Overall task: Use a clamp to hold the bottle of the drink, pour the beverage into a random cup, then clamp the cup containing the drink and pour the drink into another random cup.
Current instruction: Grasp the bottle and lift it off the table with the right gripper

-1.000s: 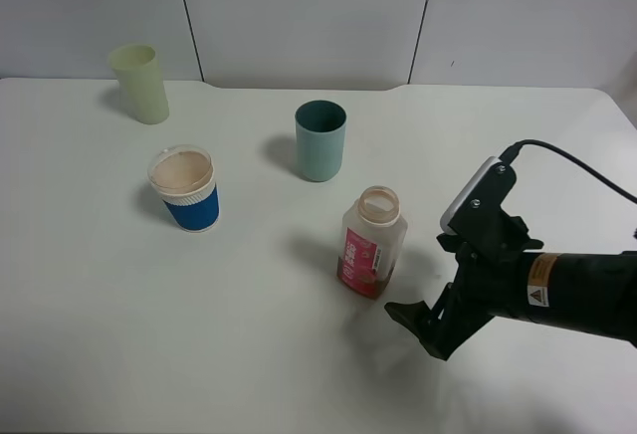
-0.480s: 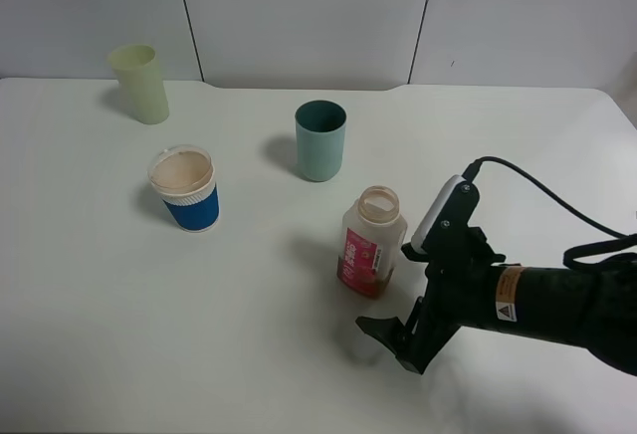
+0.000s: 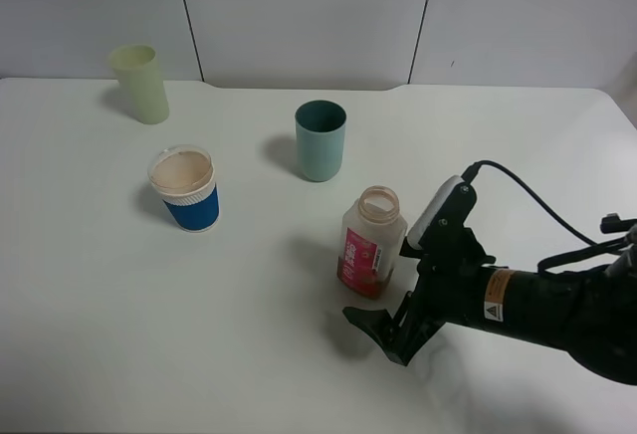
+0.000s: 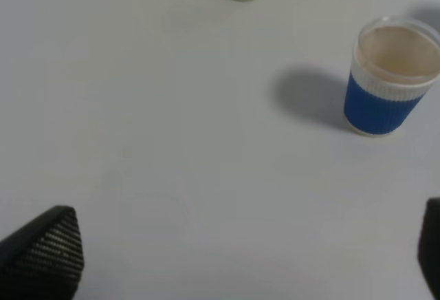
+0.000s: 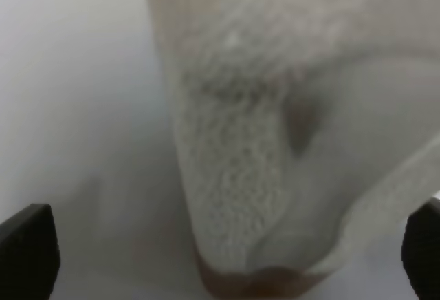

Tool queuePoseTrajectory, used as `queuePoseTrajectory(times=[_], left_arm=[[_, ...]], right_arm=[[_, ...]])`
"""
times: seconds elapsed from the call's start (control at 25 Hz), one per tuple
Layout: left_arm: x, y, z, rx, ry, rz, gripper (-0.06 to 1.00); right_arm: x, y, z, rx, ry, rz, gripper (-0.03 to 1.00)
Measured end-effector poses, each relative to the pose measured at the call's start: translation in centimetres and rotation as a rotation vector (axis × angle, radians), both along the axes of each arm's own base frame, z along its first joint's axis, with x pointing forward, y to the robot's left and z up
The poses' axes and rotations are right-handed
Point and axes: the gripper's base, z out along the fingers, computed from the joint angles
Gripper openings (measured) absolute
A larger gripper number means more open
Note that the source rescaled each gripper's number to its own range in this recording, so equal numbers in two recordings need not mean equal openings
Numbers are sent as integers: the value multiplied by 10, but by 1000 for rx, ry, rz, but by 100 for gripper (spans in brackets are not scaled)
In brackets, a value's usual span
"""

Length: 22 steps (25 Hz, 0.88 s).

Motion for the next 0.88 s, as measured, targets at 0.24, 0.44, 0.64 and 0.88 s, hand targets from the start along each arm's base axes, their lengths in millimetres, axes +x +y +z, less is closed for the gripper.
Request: queuePoseTrajectory(times=[0.24, 0.44, 0.64, 0.88], left_arm=[[0, 0, 0, 0, 0, 0, 99], [0, 0, 0, 0, 0, 0, 99], [0, 0, 0, 0, 0, 0, 99], [0, 0, 0, 0, 0, 0, 99]], right_arm=[[3, 0, 1, 27, -24, -27, 100], [5, 0, 2, 25, -59, -33, 100], [7, -1, 3, 28, -74, -49, 100], [7, 0, 4, 32, -93, -42, 100]])
